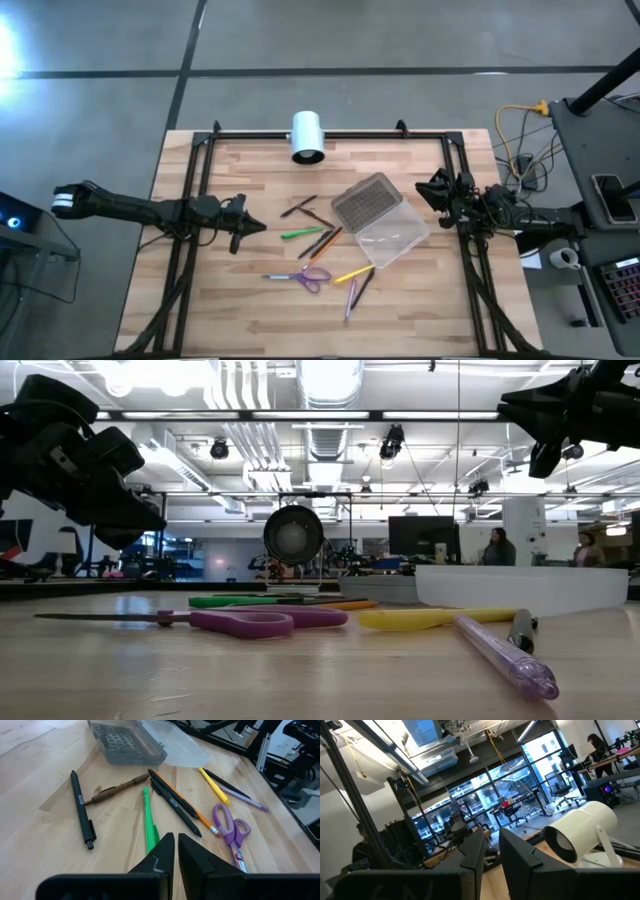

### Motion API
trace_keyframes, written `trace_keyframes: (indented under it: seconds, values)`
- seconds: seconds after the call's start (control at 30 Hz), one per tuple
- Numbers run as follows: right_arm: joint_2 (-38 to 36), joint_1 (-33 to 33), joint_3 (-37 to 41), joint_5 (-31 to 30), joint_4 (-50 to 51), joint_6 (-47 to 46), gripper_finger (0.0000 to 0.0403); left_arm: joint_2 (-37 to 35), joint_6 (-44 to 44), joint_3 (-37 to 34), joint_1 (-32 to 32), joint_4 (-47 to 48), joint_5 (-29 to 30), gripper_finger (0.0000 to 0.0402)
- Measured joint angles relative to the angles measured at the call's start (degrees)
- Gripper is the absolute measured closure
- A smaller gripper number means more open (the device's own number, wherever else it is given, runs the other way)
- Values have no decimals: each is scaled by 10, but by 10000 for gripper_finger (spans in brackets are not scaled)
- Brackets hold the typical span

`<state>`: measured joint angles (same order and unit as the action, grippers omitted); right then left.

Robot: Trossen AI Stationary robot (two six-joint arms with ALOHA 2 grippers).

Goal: Pick & place school supplies into a supply box

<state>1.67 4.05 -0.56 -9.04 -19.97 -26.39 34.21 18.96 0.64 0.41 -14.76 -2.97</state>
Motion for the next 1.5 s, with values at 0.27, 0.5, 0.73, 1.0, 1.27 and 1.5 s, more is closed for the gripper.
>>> trace_keyframes:
  seconds: [0.27, 0.5, 0.73, 1.0, 1.27, 1.5]
  values:
    - [0, 0, 0, 0, 0, 0, 349, 0, 0, 0, 0, 0, 0, 394]
    - [0, 0, 0, 0, 0, 0, 349, 0, 0, 0, 0, 0, 0, 394]
    - [0, 0, 0, 0, 0, 0, 349, 0, 0, 0, 0, 0, 0, 394]
    - [0, 0, 0, -4, 0, 52, 349, 0, 0, 0, 0, 0, 0, 394]
    - [0, 0, 0, -15, -1, 93, 349, 0, -75, 0, 0, -11, 6, 394]
    - [0, 0, 0, -15, -11, 95, 349, 0, 25, 1, 0, -159, 19, 394]
